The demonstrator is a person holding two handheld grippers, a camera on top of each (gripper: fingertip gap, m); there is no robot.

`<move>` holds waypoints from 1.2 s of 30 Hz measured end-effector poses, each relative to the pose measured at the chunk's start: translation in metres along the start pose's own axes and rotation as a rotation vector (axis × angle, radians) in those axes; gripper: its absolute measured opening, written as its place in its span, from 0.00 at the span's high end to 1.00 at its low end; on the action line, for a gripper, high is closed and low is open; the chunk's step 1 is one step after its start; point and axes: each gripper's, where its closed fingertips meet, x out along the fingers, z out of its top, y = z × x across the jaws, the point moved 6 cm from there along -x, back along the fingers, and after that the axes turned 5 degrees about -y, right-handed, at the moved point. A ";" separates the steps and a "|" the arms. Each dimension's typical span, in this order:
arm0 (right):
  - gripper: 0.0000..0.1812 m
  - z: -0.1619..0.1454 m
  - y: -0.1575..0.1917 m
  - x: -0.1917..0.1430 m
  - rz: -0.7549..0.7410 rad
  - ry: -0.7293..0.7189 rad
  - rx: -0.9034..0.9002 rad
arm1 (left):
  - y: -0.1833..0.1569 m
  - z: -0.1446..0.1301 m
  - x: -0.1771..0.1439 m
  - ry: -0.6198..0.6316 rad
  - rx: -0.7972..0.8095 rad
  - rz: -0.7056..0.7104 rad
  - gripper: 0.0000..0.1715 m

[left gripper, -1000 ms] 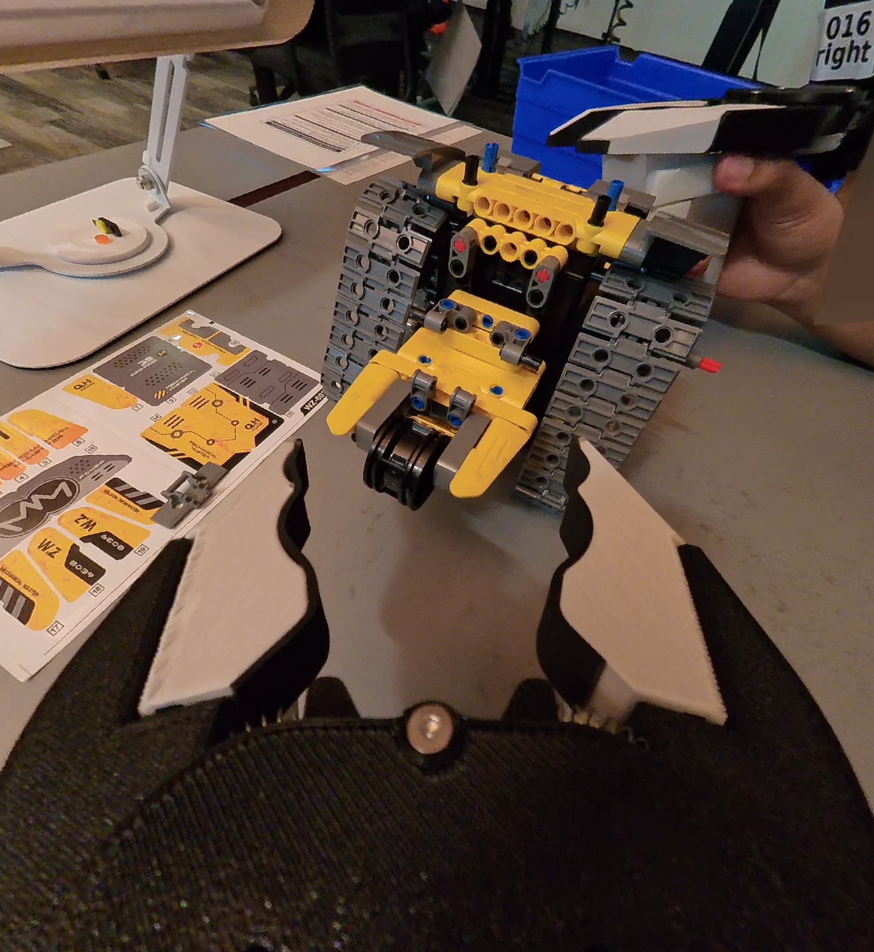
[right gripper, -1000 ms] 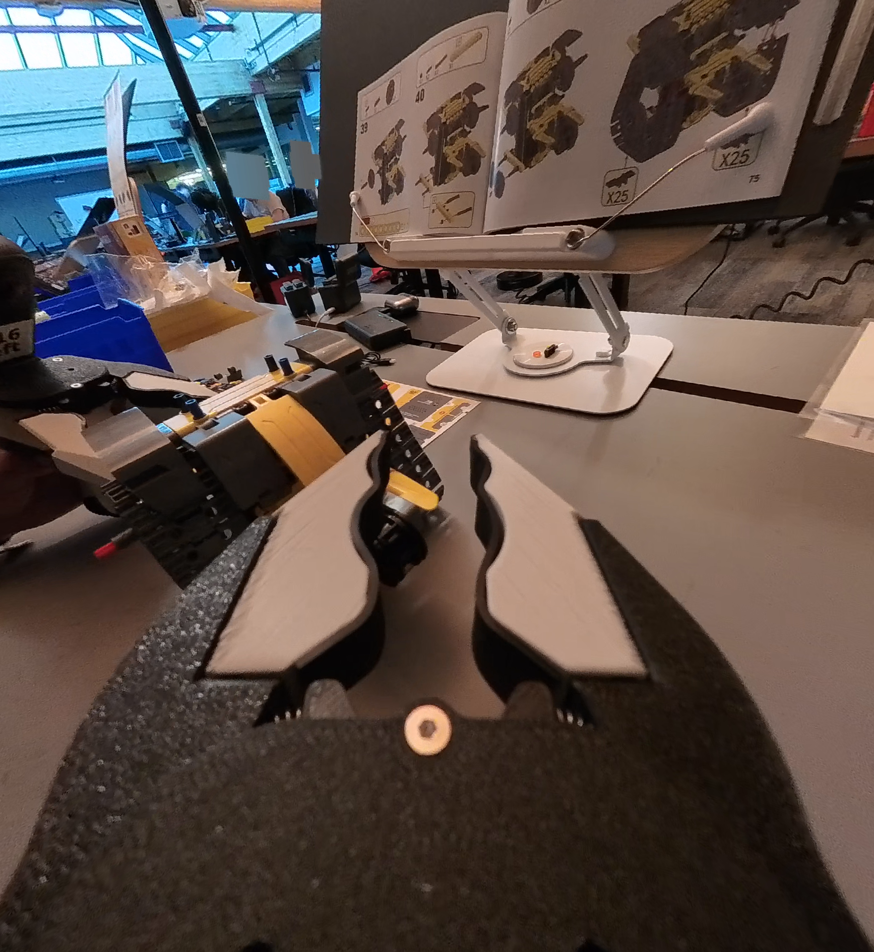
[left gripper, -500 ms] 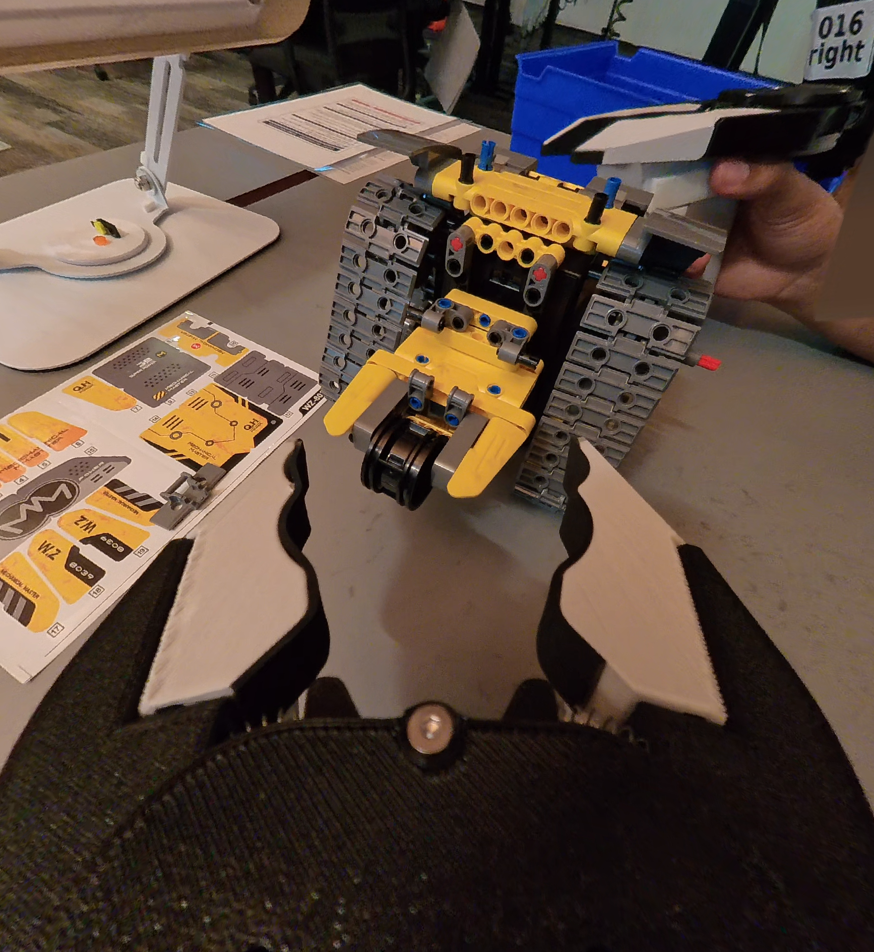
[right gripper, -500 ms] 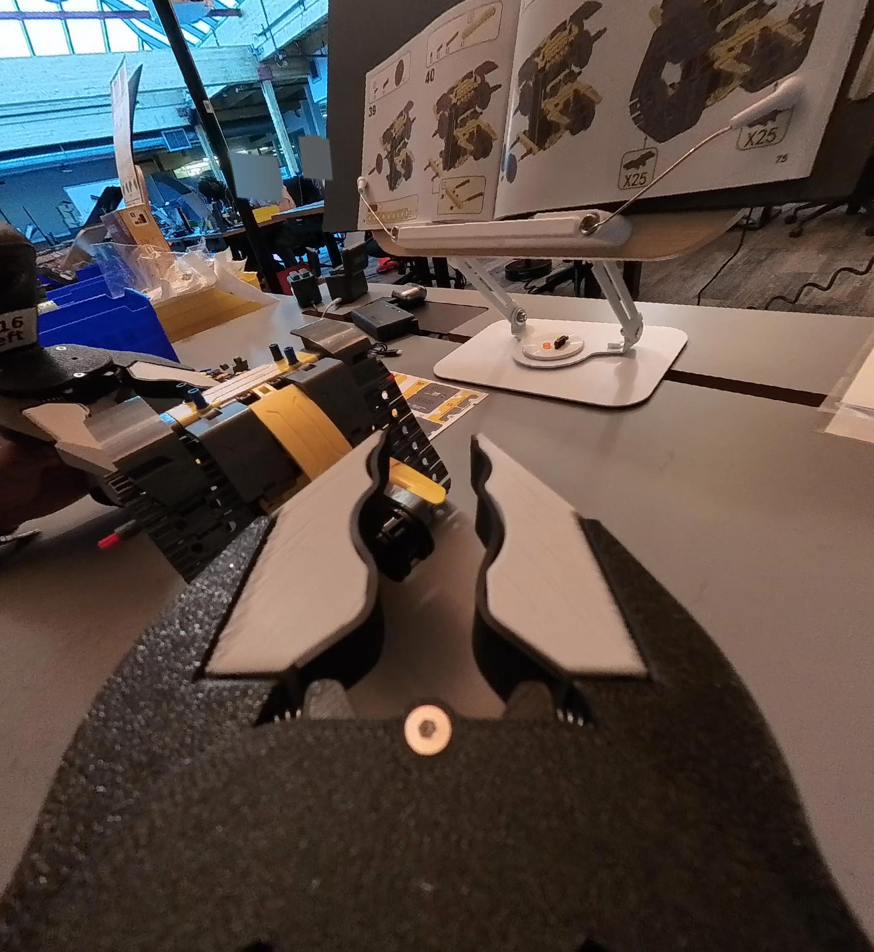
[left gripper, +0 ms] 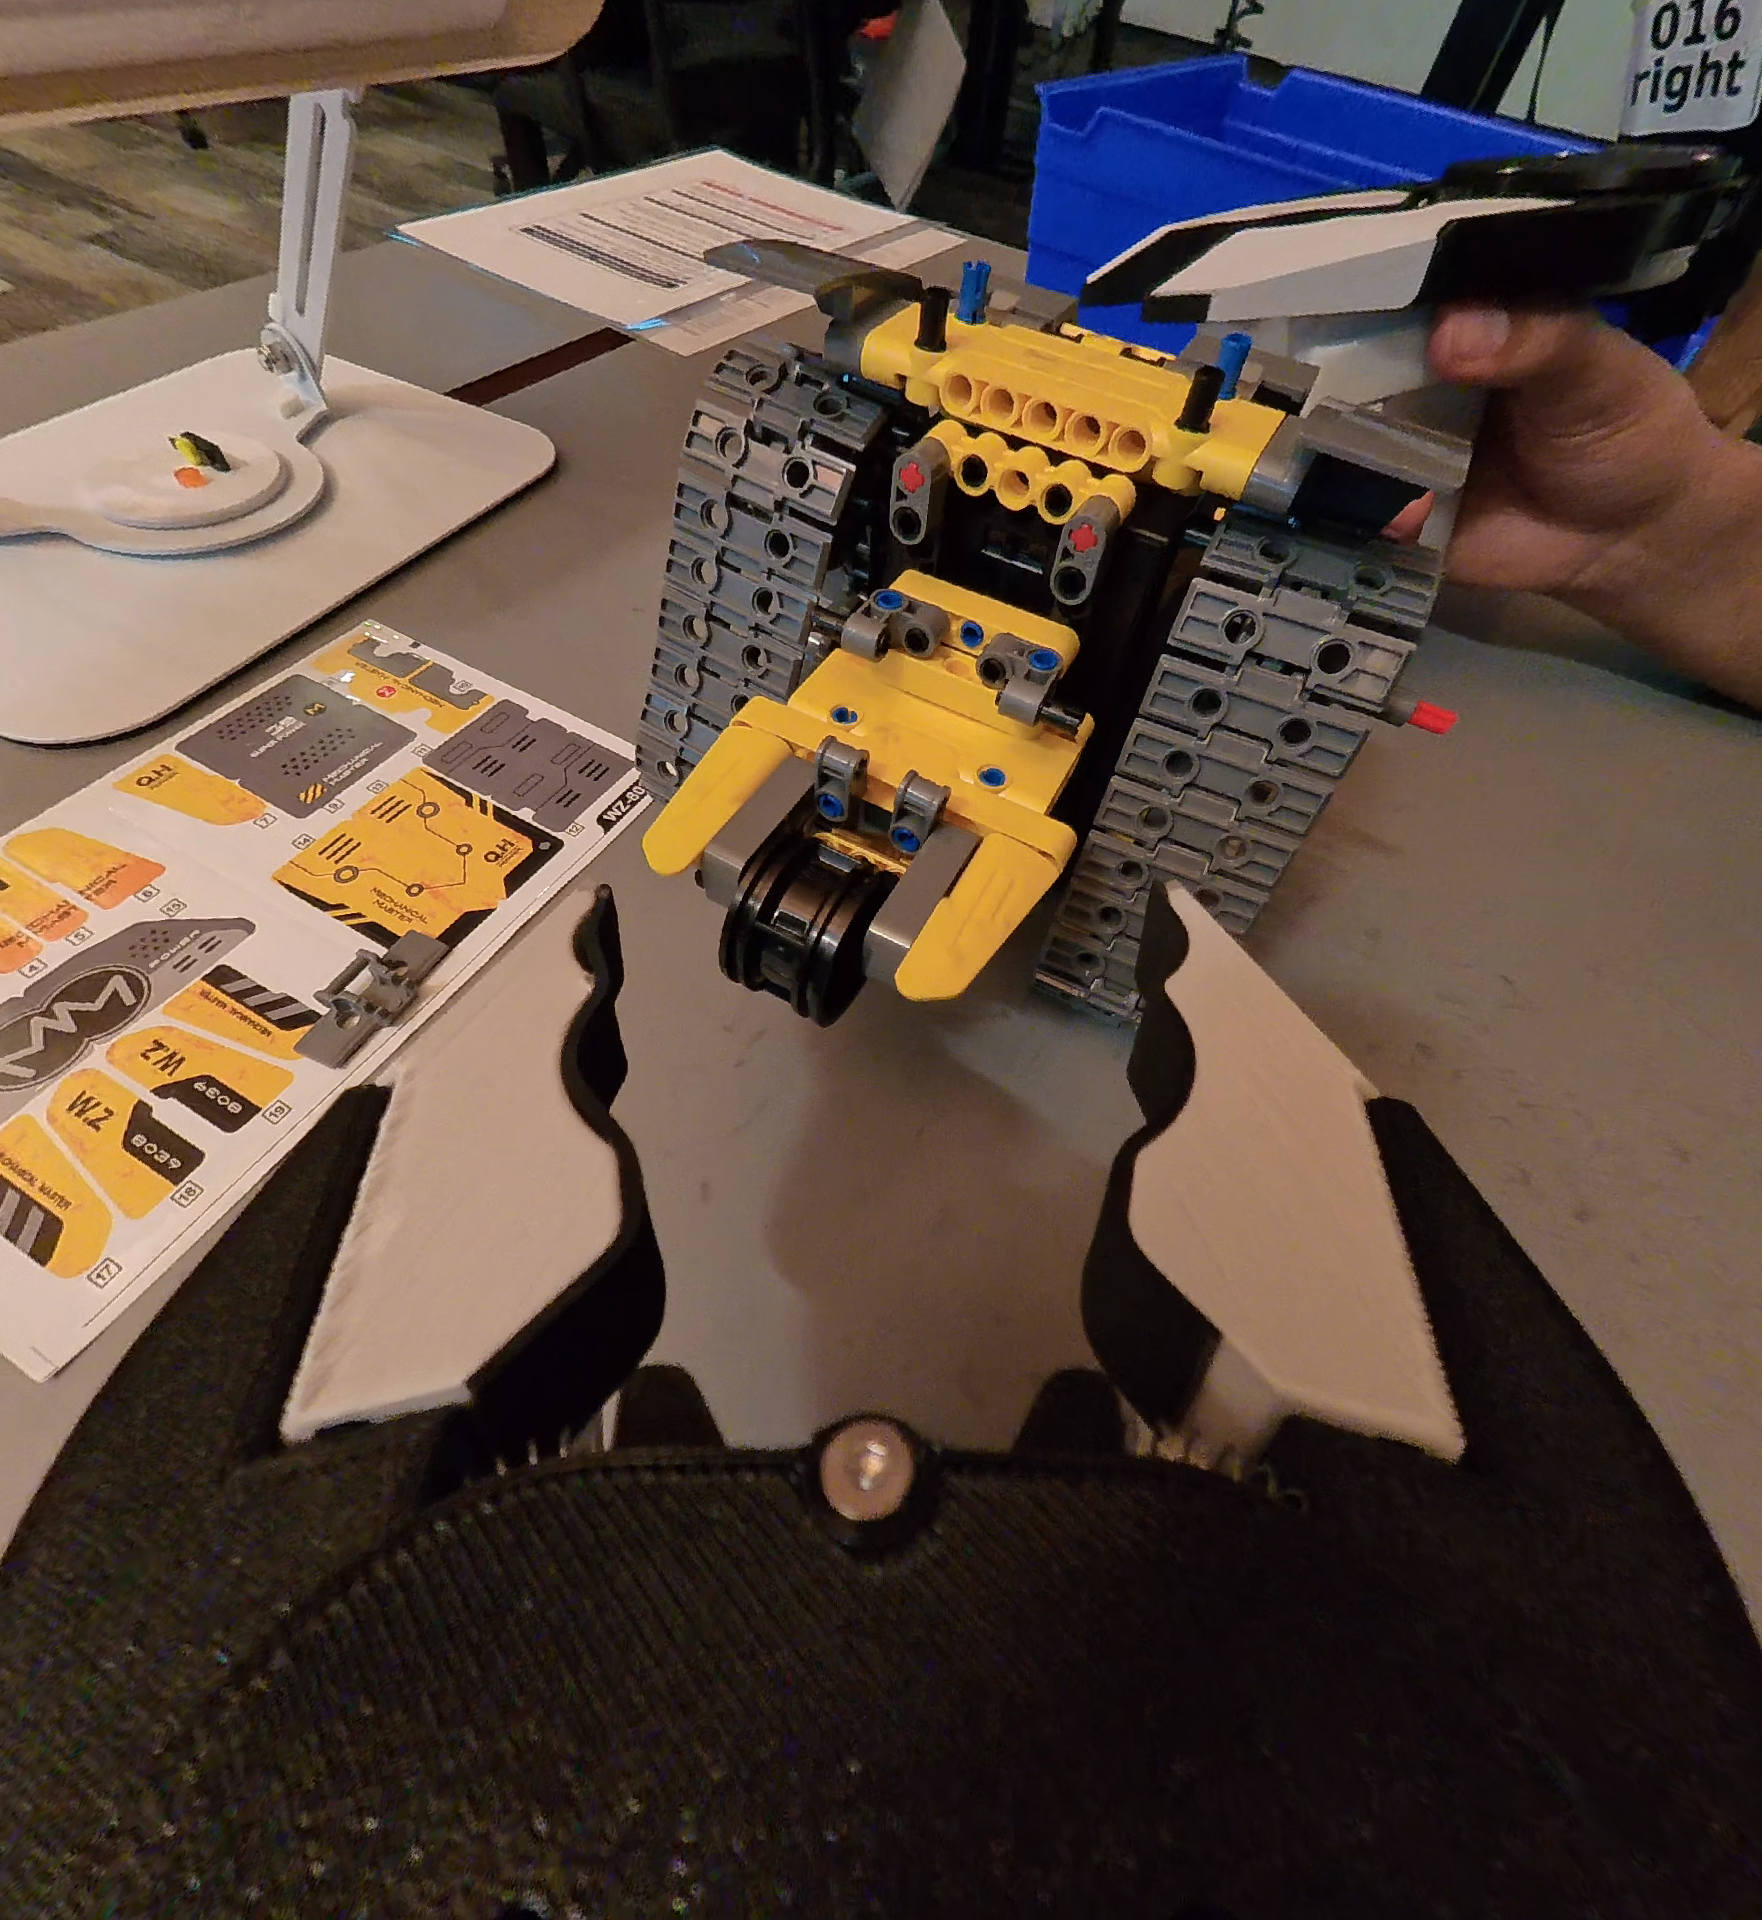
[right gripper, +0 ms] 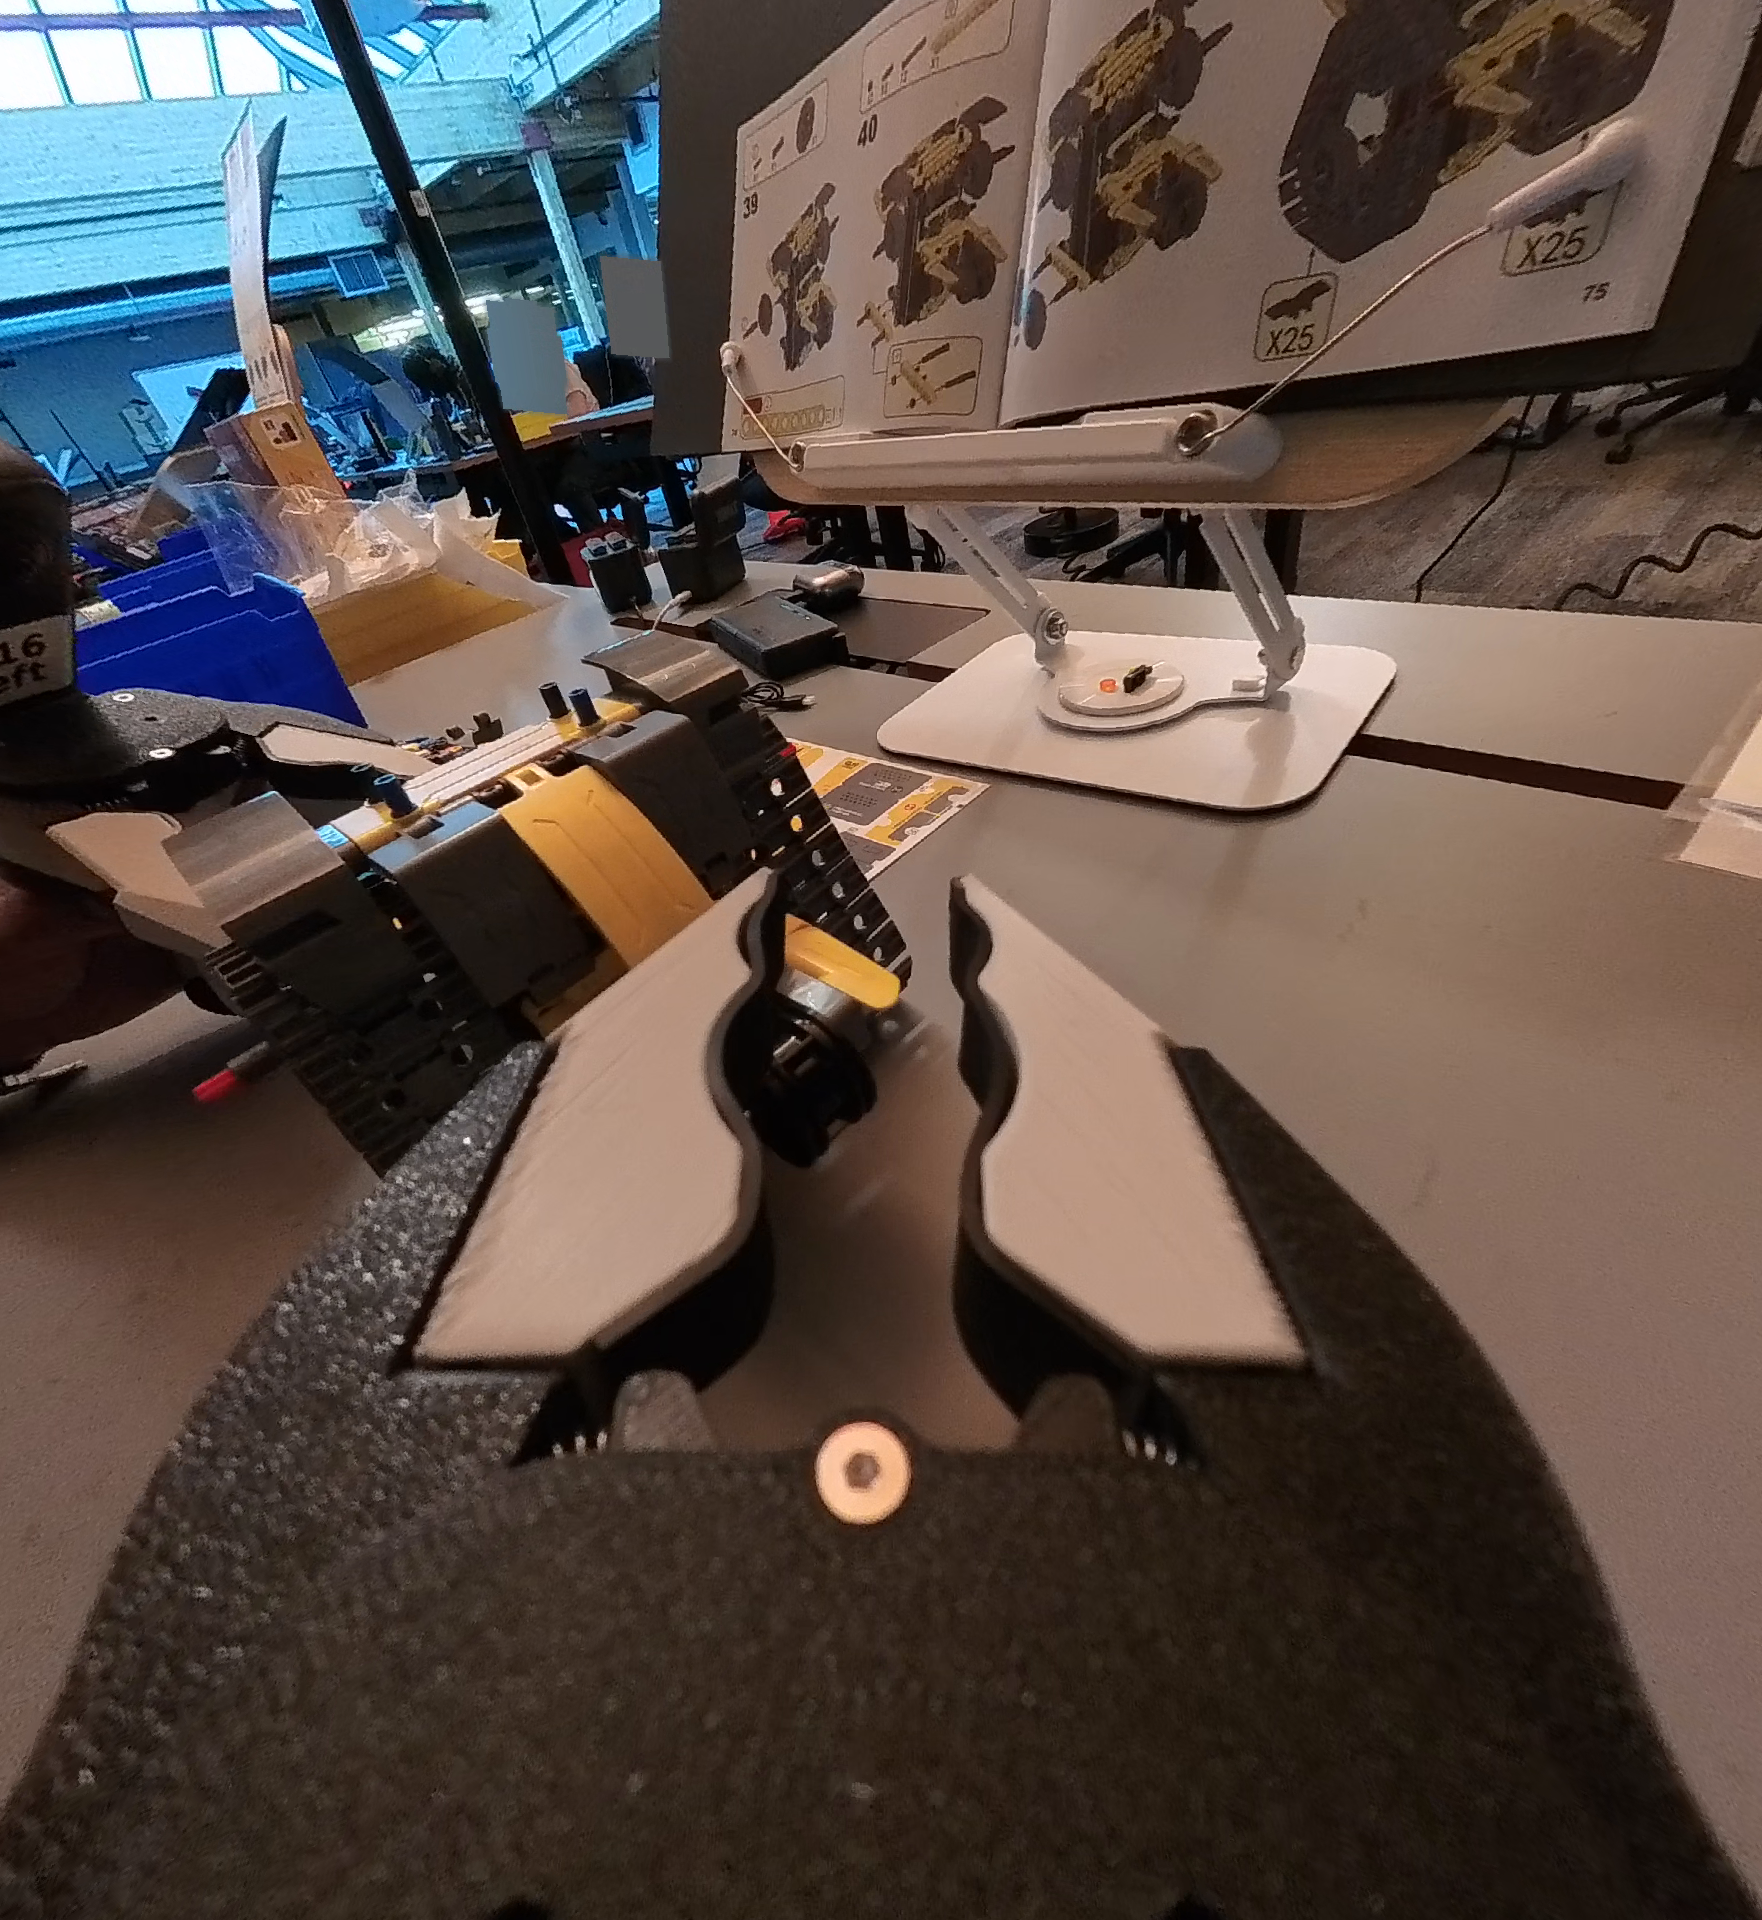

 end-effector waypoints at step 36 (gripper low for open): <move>0.93 -0.039 0.087 -0.011 0.634 0.344 -0.234 | -0.014 -0.003 0.003 0.062 0.064 -0.052 0.48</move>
